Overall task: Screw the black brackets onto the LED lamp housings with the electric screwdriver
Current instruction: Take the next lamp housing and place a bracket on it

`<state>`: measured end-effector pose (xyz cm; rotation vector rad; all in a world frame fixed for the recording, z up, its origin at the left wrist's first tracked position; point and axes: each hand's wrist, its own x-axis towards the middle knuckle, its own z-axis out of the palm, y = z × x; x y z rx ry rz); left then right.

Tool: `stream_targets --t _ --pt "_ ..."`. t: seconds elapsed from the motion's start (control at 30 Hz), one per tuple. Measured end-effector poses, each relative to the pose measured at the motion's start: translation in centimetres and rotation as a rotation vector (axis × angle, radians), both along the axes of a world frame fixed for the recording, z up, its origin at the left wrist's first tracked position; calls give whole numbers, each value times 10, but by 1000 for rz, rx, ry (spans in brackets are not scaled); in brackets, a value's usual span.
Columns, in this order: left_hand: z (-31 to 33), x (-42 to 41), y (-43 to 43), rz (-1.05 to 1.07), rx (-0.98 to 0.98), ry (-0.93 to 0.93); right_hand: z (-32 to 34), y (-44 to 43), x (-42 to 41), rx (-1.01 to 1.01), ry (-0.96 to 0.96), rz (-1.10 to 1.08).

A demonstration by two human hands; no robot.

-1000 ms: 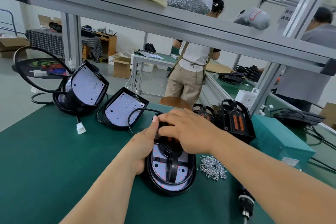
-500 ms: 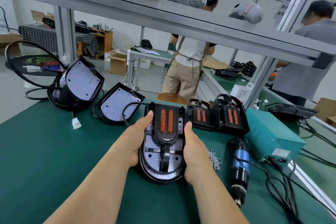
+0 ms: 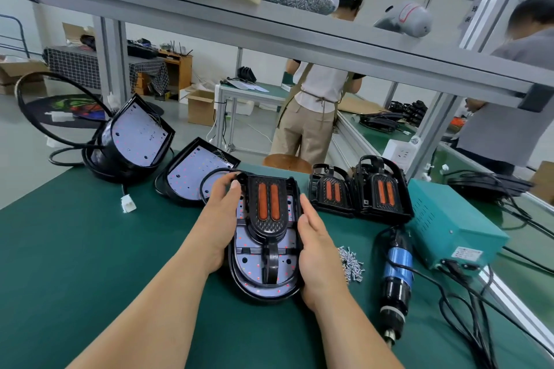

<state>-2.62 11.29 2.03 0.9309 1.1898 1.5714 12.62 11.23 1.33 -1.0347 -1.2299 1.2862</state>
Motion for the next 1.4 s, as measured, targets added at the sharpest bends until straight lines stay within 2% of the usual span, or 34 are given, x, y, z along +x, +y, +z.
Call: stream_targets --t 0.1,0.33,0.4,0.57,0.7,0.9,1.13,1.23,1.4 --pt "0 -1 -2 -21 -10 86 -2 0 1 7 46 20" --pt "1 3 -2 -41 -22 31 -6 4 5 -70 360 93" --pt "0 3 -2 -41 -26 29 -7 5 5 -88 380 90" --pt "-6 2 2 10 -37 83 -8 5 1 -70 242 -21" --pt "-10 2 5 38 -67 14 -8 5 0 -80 228 -47" --pt "-5 3 3 14 -120 13 -7 1 -3 -45 189 -107" --pt "-2 3 1 20 -116 -10 -6 3 0 -125 87 -103" --pt "-3 2 1 13 -98 -18 -2 2 -2 -165 -49 -60" --pt "-3 2 1 -28 -73 -48 -1 -1 -3 -133 -124 -109"
